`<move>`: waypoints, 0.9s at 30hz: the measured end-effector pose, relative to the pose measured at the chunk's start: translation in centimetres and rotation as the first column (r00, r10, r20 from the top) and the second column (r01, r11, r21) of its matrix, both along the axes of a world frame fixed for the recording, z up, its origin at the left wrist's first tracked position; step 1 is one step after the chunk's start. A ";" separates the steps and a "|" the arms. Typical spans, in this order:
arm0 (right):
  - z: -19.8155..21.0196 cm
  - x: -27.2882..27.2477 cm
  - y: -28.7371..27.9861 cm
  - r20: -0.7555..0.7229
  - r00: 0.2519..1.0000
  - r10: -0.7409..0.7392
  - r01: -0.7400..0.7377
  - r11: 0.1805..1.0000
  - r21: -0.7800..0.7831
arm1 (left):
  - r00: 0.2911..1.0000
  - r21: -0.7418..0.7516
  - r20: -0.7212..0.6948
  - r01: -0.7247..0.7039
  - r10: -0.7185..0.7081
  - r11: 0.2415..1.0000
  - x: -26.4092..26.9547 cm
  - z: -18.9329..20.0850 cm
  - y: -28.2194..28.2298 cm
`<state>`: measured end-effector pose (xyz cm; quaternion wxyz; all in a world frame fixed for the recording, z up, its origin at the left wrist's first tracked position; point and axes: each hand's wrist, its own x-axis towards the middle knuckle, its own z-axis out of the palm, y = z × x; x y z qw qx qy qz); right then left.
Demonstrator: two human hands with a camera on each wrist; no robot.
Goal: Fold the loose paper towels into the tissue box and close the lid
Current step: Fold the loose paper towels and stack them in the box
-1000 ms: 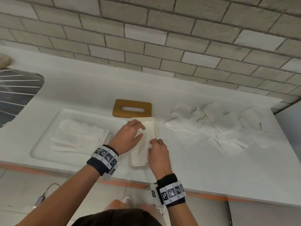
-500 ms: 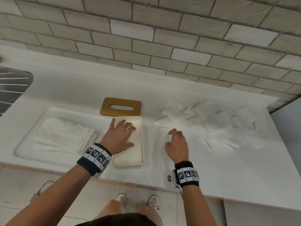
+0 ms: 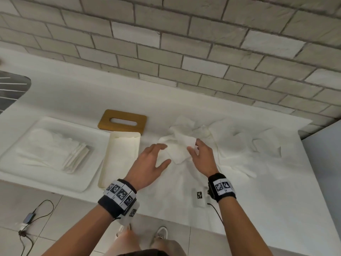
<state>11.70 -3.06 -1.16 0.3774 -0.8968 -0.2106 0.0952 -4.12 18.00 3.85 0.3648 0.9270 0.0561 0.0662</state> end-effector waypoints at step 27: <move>-2.9 10.4 7.2 -0.143 0.960 -0.240 0.187 0.933 -0.307 | 0.883 -0.413 -0.040 -0.440 0.467 0.797 -2.0 4.4 4.7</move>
